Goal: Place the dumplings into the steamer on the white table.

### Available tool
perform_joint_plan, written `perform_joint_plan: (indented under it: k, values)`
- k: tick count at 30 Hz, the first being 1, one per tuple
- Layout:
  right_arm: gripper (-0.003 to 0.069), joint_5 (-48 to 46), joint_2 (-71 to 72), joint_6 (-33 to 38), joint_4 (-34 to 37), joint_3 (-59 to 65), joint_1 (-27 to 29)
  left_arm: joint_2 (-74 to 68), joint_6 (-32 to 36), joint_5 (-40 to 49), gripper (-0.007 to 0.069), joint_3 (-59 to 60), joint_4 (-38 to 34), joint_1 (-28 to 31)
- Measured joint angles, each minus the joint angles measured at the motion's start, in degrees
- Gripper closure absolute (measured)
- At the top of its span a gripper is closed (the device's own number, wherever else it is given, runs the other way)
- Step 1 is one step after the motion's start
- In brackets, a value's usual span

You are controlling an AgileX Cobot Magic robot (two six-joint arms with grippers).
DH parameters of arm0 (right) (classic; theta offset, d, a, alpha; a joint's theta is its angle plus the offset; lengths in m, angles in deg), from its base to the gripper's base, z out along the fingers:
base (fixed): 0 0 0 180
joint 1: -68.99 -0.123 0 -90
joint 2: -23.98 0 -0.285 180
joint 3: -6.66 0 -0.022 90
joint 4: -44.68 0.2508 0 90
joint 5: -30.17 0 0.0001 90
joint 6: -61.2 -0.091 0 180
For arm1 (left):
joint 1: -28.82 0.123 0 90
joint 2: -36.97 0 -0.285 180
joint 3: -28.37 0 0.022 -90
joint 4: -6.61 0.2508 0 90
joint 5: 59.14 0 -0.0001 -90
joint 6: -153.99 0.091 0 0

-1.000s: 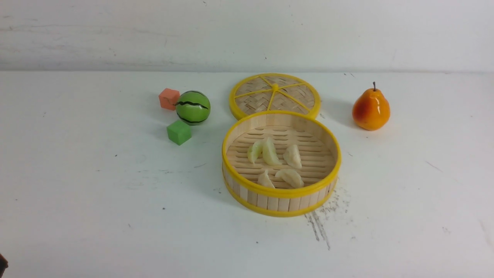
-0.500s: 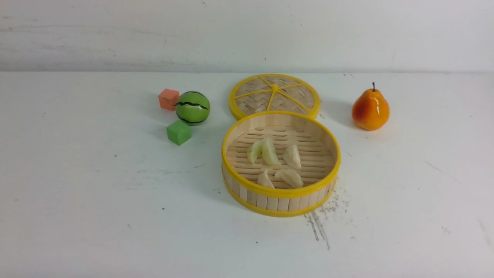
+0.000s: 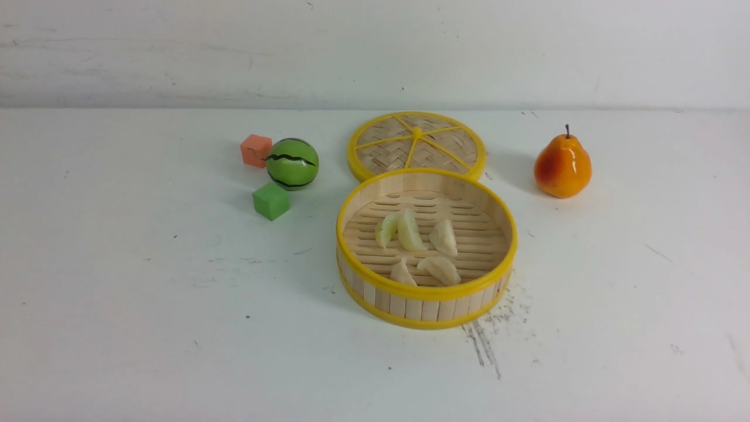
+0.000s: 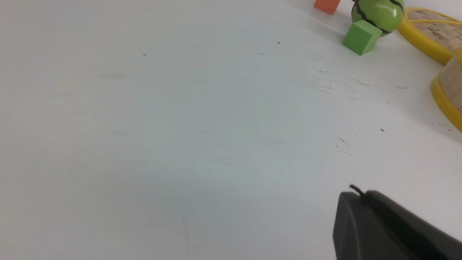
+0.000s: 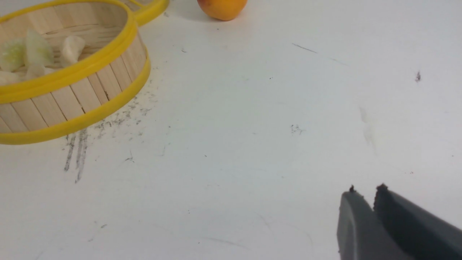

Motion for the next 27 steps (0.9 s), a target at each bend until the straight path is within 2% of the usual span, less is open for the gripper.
perform_joint_plan:
  k: [27]
  values:
    - [0.0550,0.00,0.00,0.00,0.00,0.00,0.00,0.00,0.00,0.00,0.0638,0.02,0.00,0.00]
